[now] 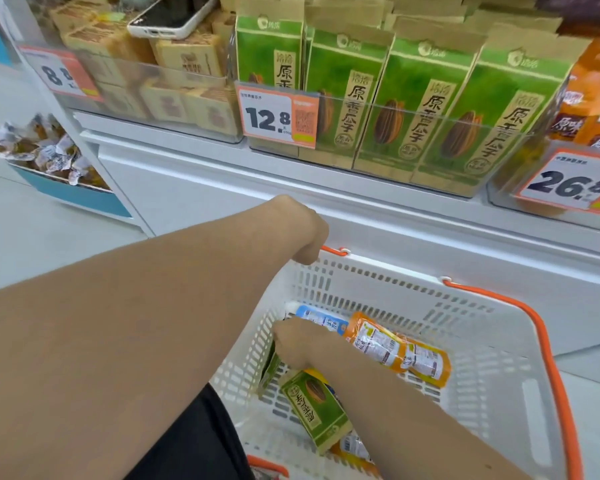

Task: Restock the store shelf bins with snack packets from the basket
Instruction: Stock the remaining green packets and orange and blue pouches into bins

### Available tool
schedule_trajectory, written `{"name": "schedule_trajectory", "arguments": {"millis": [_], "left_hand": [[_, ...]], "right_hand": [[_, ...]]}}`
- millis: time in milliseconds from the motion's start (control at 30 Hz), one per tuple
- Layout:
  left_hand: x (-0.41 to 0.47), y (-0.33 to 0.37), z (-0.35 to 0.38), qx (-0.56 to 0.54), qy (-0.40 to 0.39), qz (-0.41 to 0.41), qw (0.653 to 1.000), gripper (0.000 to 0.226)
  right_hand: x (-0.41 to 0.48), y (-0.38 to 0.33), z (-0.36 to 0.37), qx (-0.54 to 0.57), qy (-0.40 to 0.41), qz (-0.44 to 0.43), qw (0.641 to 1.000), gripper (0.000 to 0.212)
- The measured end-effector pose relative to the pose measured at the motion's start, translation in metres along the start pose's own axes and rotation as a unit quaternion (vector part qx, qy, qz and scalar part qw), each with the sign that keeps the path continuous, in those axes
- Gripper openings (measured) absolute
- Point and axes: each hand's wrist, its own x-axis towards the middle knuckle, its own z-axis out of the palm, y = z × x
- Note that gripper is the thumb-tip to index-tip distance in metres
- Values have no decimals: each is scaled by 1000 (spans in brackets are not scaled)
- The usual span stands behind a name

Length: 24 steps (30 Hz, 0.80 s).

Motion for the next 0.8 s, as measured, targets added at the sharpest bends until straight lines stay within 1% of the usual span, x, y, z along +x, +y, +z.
{"name": "schedule_trajectory", "arguments": {"millis": [67,133,200,267,367,433,533,633,667,733,767,800], "left_hand": [[1,0,-1,-7,7,3,1000,39],[0,2,-3,-16,17,7,1000,38],[-2,3,-6,-22,23,10,999,36],[-2,3,-6,-17,23,10,1000,36],[-1,3,-5,-8,17,4,1000,39],[-5,3,-6,-9,15,2,1000,39],[-14,1,-12,-31,11,-3,999,40],[-28,-2,-18,-75,-10,-2,997,46],[-33,-3,-19,-94,-22,-2,995,53],[-44,-3,-21,-142,-48,-13,989,64],[-50,-4,-22,-162,-53,-24,985,67],[-55,-4,-23,-180,-53,-39,982,71]], "right_hand": [[1,-3,1,73,53,49,995,13],[3,-4,1,145,103,95,980,14],[8,1,8,180,131,124,967,17],[9,9,15,196,152,174,953,24],[4,18,25,246,153,222,931,23],[-3,23,25,279,159,232,918,18],[-14,30,12,319,174,230,903,38],[-31,33,-11,362,225,216,878,47],[-37,34,-19,387,248,210,863,44],[-53,35,-35,435,299,201,826,25],[-62,34,-43,458,321,197,806,22],[-71,32,-51,478,346,191,785,26]]}}
